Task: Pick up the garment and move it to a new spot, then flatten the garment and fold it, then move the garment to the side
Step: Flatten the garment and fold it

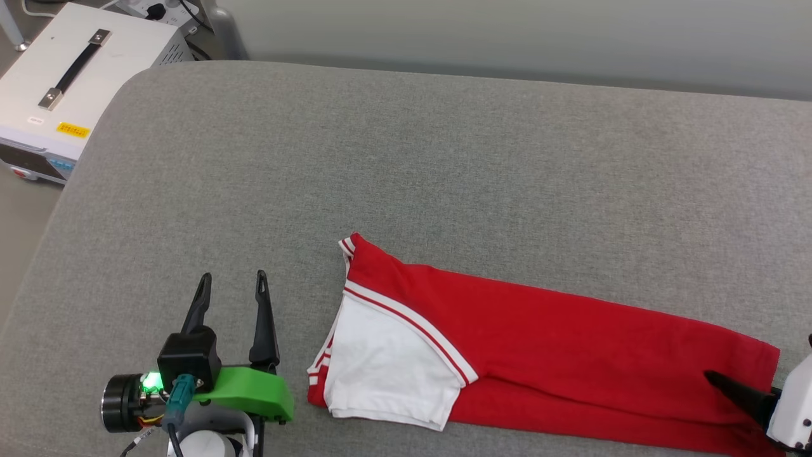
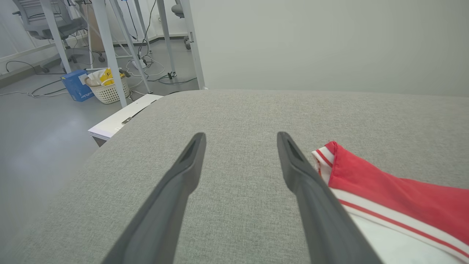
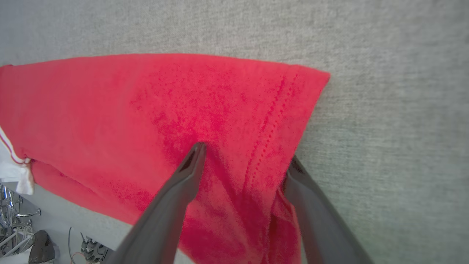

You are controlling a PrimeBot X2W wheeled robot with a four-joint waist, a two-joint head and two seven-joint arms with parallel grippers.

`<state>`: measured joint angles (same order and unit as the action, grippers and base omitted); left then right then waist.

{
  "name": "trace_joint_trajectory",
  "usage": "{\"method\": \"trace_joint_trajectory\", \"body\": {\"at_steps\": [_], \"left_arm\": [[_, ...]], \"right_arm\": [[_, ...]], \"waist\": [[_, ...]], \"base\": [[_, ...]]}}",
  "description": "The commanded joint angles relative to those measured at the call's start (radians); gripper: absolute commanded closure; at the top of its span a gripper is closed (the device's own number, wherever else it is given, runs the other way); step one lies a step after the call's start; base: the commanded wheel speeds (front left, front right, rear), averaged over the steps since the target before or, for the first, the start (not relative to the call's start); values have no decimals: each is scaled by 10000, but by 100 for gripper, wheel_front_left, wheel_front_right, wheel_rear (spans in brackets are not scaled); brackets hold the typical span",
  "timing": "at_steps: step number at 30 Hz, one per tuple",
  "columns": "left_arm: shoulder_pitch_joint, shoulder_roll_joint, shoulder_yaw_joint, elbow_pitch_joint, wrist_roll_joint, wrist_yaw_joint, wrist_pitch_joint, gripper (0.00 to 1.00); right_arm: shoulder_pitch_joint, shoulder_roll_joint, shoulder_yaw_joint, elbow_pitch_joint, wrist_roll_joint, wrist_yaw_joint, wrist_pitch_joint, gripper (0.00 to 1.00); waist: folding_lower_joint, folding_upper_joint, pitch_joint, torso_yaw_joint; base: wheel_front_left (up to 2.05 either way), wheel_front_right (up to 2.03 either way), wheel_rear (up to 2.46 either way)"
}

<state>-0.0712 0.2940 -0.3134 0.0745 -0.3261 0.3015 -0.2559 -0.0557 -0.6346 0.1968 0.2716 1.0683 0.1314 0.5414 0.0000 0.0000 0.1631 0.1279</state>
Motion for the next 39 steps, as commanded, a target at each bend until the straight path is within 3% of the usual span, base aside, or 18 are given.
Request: {"method": "trace_joint_trajectory", "body": {"at_steps": [1,9,10,12,30,35,39], "left_arm": [[218,-216,204,-19,274,-164,-58,0],[628,-1123,1053,-293,1453,-897,-58,0],[656,-1206,1126,-286,1534,-973,-58,0],[711,-1355,1296,-284,1718,-1126,-58,0],[1193,-1927,2034,-366,2680,-2034,-59,0],[1270,-1995,2154,-356,2736,-2126,-59,0],[1343,-2032,2224,-316,2783,-2213,-59,0]], "right_arm": [[-118,237,334,-5,132,-7,47,0],[-297,238,1180,272,146,-7,-275,0],[-315,182,1239,327,94,-7,-351,66],[-355,60,1332,461,3,-7,-562,100],[-161,-1871,482,1653,145,-7,-1389,100],[90,-2035,336,1117,299,-7,-1112,100],[217,-1964,336,-22,522,-7,-740,100]], "waist": [[0,0,37,71],[0,0,-78,99],[0,0,-95,98],[0,0,-144,78],[0,0,-863,-117],[0,0,-1010,-168],[0,0,-1073,-231]], "base": [[0,0,0],[0,0,0],[0,0,0],[0,0,0],[0,0,0],[0,0,0],[0,0,0]]}}
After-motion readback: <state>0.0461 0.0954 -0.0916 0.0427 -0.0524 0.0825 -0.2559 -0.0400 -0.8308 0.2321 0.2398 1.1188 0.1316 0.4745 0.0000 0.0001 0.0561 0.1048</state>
